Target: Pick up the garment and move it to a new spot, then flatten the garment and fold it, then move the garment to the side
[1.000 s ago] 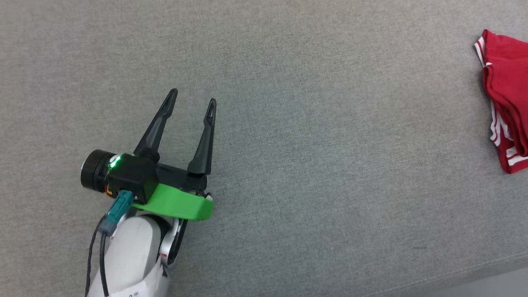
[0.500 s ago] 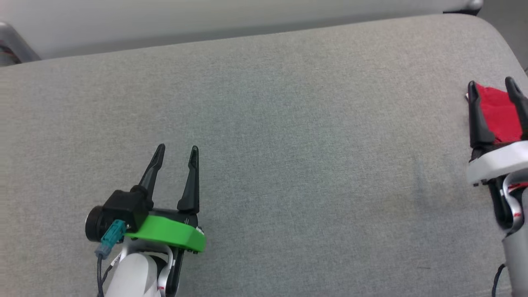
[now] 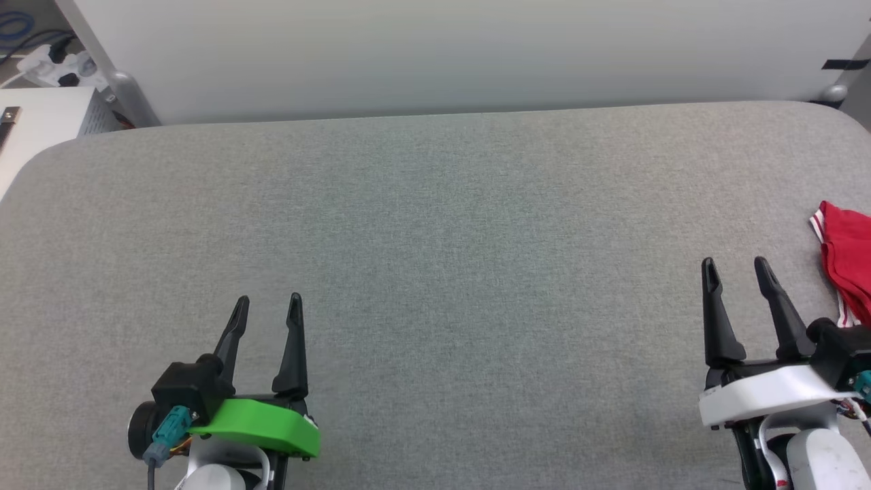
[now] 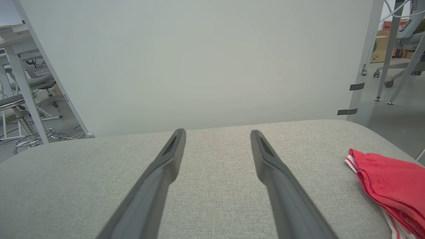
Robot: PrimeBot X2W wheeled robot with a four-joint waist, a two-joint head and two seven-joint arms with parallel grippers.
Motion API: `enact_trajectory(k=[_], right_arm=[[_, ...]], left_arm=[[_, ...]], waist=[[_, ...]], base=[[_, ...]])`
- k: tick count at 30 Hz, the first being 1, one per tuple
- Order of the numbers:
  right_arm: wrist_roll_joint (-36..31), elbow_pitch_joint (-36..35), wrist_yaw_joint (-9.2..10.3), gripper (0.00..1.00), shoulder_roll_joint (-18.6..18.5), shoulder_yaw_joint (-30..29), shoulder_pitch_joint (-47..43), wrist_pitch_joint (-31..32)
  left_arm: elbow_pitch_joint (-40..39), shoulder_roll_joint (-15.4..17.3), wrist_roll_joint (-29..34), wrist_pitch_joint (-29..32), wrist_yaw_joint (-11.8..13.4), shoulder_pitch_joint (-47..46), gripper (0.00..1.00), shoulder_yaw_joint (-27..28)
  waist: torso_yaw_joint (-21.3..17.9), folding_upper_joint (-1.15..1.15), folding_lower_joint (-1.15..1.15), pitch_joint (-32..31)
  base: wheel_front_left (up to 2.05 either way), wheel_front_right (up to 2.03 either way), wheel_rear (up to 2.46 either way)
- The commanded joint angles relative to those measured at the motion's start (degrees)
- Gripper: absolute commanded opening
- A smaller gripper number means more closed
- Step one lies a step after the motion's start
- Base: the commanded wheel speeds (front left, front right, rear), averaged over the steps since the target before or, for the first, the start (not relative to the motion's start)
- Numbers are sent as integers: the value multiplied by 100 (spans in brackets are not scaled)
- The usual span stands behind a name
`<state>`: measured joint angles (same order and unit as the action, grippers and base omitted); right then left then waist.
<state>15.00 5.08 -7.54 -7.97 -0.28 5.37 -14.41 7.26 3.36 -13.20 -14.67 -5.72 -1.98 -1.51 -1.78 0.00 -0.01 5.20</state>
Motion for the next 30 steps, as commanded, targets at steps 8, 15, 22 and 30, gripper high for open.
enact_trajectory(k=[8,15,22,30], right_arm=[[-96,-184,5,100,291,0,-390,-56],[-183,-207,5,100,432,-88,-484,-58],[-226,-246,5,100,458,-93,-447,-58],[-234,-253,5,100,481,-91,-453,-59]], left_arm=[[-40,-45,152,-33,-4,221,100,-7],[-170,-47,112,-33,-41,236,100,-58],[-280,-47,157,-33,-46,229,100,-62],[-311,-47,92,-33,-18,243,100,-60]], waist=[[196,0,1,-169],[163,0,1,-168],[147,0,1,-144],[162,0,1,-132]], base=[[0,0,0],[0,0,0],[0,0,0],[0,0,0]])
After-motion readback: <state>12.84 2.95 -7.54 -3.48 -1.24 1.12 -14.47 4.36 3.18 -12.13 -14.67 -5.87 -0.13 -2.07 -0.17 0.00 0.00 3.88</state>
